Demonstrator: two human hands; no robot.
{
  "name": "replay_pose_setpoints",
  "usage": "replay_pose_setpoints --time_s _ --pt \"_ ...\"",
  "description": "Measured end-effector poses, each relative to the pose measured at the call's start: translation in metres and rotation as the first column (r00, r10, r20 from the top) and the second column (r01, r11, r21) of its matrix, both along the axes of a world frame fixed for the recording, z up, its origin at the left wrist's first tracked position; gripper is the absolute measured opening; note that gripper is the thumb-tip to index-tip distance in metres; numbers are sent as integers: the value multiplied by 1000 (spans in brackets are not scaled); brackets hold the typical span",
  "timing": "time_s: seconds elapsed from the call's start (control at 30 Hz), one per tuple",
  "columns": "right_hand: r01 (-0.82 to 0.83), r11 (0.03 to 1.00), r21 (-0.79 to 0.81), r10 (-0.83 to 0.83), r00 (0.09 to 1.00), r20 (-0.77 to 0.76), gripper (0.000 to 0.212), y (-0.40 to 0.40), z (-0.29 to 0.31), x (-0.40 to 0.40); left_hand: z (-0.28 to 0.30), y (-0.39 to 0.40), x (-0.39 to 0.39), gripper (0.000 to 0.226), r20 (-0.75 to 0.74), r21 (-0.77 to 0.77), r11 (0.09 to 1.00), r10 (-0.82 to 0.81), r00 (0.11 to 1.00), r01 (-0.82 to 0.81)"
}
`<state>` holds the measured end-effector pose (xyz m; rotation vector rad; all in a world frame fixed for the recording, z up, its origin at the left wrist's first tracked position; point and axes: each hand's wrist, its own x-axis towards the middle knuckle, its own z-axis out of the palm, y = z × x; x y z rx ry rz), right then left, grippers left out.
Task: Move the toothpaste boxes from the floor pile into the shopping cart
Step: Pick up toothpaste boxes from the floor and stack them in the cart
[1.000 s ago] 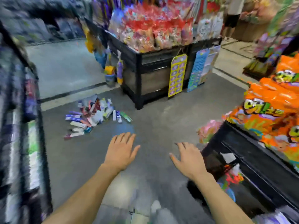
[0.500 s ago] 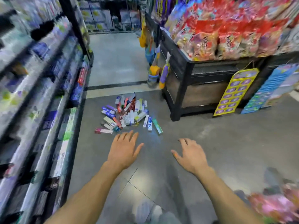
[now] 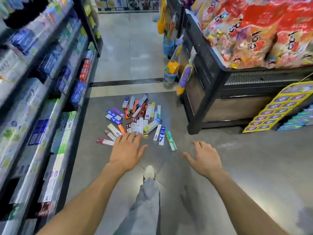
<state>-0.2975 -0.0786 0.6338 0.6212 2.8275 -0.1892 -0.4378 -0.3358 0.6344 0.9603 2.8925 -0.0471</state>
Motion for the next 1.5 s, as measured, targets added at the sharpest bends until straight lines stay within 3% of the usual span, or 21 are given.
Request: replay_pose_setpoints --time_s 0.2,0.4,0.7,0.87,0.97,1.13,1.3,1.5 --pt "79 997 -1 -78 994 79 66 62 -51 -124 -65 70 -128 89 107 -61 997 -31 994 38" --pt "122 991 -61 -112 983 145 68 114 -162 -218 -175 131 -225 87 172 -78 993 -79 982 94" --pt "204 962 -180 -163 962 221 71 159 -470 -274 -476 182 -285 69 211 -36 993 -99 972 109" --pt "193 965 -179 -165 973 163 77 174 -636 -298 -650 205 -304 62 150 42 992 -123 981 118" --pt "187 965 -186 -168 979 113 76 180 -707 -314 -718 218 -316 62 115 94 986 -146 983 135" --pt "255 939 -230 -245 967 75 74 180 -769 -333 -772 238 -325 59 -9 191 962 -195 981 193" --pt "336 919 -206 -319 941 113 64 176 -783 -336 -788 256 -316 61 16 78 974 -214 977 212" --pt "443 799 -408 -480 877 12 50 174 -774 -330 -779 281 -294 58 -3 28 991 -130 992 130"
